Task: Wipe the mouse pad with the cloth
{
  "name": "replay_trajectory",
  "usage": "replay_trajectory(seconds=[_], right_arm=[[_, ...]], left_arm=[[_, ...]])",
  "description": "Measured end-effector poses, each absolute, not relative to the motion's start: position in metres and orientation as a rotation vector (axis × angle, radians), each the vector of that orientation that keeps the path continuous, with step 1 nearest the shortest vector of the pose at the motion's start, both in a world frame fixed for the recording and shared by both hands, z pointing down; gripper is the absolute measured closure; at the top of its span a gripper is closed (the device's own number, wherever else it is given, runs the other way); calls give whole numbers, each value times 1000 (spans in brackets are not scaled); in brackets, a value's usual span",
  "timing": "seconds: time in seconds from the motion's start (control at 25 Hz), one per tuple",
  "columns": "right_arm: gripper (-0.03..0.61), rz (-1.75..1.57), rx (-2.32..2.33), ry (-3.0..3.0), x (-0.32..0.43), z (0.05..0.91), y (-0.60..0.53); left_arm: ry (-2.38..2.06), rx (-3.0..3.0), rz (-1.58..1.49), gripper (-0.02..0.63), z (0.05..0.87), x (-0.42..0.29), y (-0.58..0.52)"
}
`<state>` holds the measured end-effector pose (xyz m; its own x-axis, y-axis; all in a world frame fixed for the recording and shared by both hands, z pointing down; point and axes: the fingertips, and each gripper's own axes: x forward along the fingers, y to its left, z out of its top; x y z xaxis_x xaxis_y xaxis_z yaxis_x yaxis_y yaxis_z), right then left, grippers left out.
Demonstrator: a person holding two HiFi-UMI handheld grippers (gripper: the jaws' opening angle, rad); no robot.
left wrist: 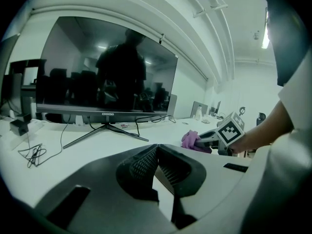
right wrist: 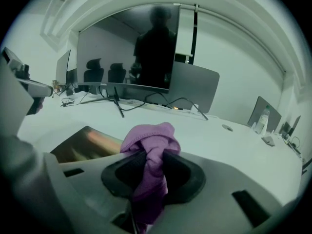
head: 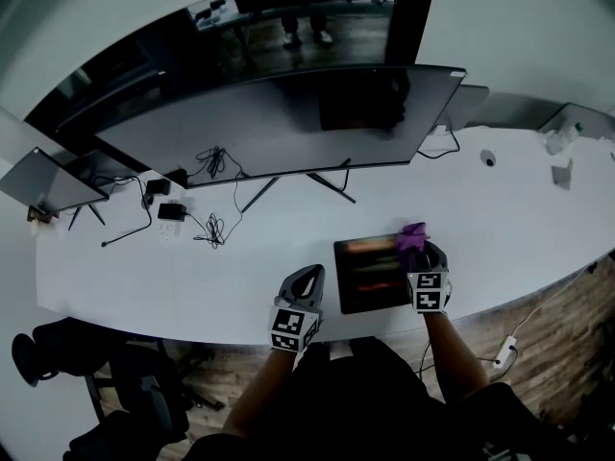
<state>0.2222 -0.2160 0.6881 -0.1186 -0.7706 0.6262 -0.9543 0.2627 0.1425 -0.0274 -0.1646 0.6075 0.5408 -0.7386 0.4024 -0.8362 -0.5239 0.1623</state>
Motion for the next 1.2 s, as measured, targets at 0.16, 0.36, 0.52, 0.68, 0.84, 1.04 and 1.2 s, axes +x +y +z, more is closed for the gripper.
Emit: replay_trajectory(seconds=[0.16,0.36,0.52,0.68,0.84,1.04,1.2], right_arm=[[471,385,1579,-1992,211,665,-212],[471,409,1547,-2109,178,645,-200],[471,453,1526,-2177,149,636,-189],[472,498,1476,-2227,119,634,-176],[472,570,1456,-2247,90,639,-165],[472,586,1368,-2246,60,656,-152],[473,596,1337,-2239,50,673,-146]], left_arm=[[-1286,2467,396,592,604,-26,-161],[-1288,2477,398,592,597,-34,-153],[-1286,2481,415,592,597,-44,-142],[-1299,2480,412,592,594,-57,-134],[-1312,2470,420,592,596,-71,-127],[-1328,2458,444,592,598,-90,-116],[-1350,2443,454,592,600,-104,-112]])
